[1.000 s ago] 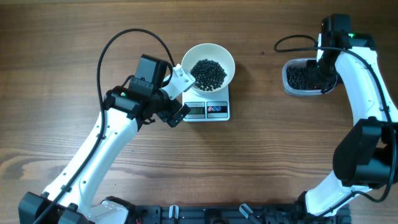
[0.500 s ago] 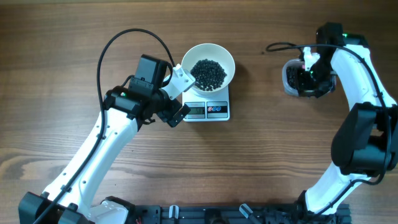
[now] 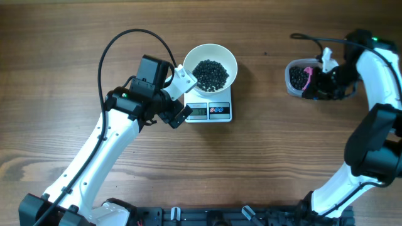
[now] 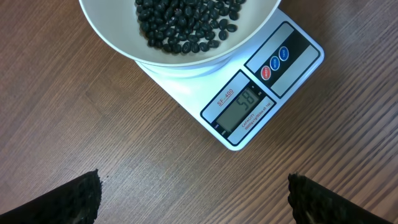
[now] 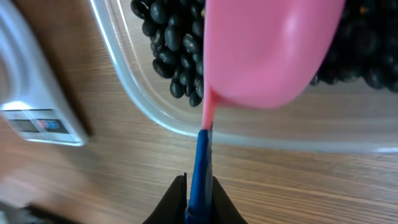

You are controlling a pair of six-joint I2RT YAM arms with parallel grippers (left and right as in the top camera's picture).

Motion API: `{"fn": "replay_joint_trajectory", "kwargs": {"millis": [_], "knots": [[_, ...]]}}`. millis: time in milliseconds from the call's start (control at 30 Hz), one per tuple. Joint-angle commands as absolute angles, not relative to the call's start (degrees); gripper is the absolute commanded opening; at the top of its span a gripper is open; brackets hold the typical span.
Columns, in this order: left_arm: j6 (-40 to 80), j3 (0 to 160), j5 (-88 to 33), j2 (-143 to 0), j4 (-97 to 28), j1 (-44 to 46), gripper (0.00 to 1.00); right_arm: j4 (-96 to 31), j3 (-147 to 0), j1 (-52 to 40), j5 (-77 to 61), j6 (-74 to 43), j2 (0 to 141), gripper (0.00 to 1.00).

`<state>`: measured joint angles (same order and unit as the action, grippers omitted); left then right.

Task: Scoop item into bowl and weigh 150g on scale
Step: 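Move the scoop back into the bean tub and scoop beans, then carry the scoop over the white bowl and tip beans in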

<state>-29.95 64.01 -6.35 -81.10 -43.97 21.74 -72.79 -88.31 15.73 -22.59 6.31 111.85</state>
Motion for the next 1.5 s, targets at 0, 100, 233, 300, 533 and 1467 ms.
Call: {"fn": "replay_joint_trajectory", "kwargs": {"millis": [0, 100, 233, 300, 533, 1467], "knots": [[-31.09, 63.79, -7.25, -80.62, -44.01, 21.63, 1.00, -73.73, -88.29, 18.81, -32.10, 7.60, 110.02, 0.04], [-31.09, 63.79, -7.25, -80.62, -44.01, 21.63, 1.00, -73.80, -88.29, 21.82, -34.74, 7.64, 110.02, 0.04], [-31.09, 63.81, -7.25, -80.62, -44.01, 21.63, 1.00, -74.08, -88.29, 25.76, -39.05, 9.13, 110.02, 0.04], [-31.09, 63.81, -7.25, -80.62, -44.01, 21.63, 1.00, -74.26, -88.29, 27.97, -42.00, 10.98, 110.02, 0.04], [-31.09, 63.79, -7.25, -80.62, -44.01, 21.63, 1.00, -75.64, -88.29, 30.24, -52.18, 19.73, 110.02, 0.04], [-31.09, 63.79, -7.25, -80.62, -44.01, 21.63, 1.00, -58.24, -96.42, -5.43, -49.50, 7.51, 110.02, 0.04]]}}
